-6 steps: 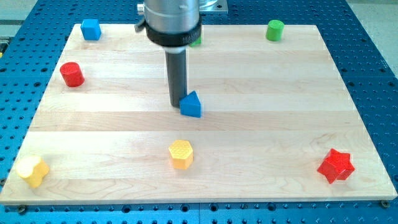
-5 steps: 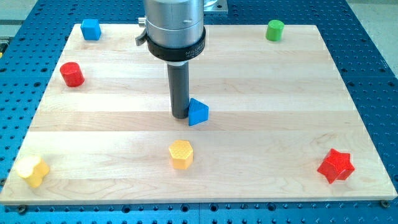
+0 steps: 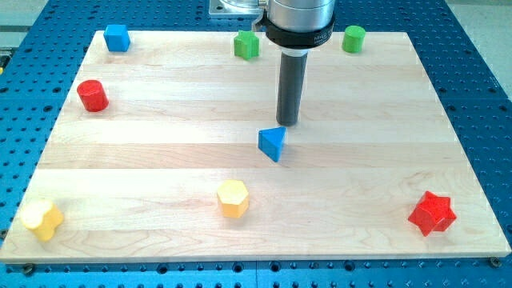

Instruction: Place your arm to the top right of the triangle

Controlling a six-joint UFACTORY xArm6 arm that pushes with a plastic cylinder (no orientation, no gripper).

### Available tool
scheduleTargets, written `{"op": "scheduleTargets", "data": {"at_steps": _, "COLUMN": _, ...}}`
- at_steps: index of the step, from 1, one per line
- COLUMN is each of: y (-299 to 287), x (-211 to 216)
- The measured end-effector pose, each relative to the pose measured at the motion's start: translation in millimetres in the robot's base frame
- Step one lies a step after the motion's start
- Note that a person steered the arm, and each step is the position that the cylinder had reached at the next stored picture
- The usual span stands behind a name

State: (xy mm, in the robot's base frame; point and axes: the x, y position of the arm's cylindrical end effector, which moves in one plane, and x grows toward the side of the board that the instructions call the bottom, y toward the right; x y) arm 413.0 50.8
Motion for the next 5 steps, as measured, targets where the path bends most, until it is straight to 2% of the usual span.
{"op": "scheduleTargets", "data": {"at_steps": 4, "y": 11, "x": 6}}
{"op": "scheduleTargets", "data": {"at_steps": 5, "y": 22, "x": 24}}
